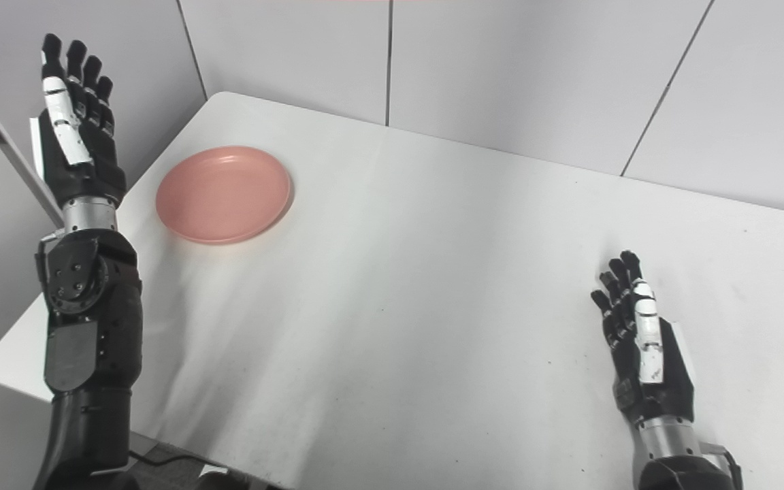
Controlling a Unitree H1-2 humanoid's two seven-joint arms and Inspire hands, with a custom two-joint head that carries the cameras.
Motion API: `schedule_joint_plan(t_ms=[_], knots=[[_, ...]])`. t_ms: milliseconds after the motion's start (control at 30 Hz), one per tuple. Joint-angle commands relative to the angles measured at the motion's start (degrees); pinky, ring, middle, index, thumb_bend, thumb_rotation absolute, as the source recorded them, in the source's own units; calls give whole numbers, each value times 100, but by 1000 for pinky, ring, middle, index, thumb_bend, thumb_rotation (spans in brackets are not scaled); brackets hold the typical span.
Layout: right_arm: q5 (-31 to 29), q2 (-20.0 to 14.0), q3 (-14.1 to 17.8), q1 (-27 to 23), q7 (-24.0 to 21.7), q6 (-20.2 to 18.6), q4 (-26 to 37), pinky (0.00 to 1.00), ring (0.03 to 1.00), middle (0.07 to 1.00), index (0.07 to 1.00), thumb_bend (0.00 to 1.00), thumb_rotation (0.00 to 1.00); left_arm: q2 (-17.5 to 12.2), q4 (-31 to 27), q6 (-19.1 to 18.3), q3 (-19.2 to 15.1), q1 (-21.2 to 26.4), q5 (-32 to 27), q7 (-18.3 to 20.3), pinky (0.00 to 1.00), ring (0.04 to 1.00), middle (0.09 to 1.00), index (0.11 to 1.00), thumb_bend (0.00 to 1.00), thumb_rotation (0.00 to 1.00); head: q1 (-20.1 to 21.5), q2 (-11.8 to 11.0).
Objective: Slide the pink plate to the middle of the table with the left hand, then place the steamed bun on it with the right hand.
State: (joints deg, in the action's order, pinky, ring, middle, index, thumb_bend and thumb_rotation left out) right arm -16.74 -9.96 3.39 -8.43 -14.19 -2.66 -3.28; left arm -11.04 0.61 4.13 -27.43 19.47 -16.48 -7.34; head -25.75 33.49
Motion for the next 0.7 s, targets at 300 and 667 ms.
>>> schedule_joint_plan(t_ms=[300, 667], knots=[[13, -22, 26, 130, 39, -173, -8, 1000, 1000, 1000, 1000, 82, 1000, -309, 796, 379, -69, 241, -455, 136, 1000, 985, 980, 1000, 438, 1000, 2, 6], [42, -5, 10, 155, 84, -250, 123, 1000, 1000, 1000, 1000, 80, 1000, -389, 1406, 430, -62, 297, -642, 137, 1000, 993, 980, 1000, 469, 1000, -2, 24]])
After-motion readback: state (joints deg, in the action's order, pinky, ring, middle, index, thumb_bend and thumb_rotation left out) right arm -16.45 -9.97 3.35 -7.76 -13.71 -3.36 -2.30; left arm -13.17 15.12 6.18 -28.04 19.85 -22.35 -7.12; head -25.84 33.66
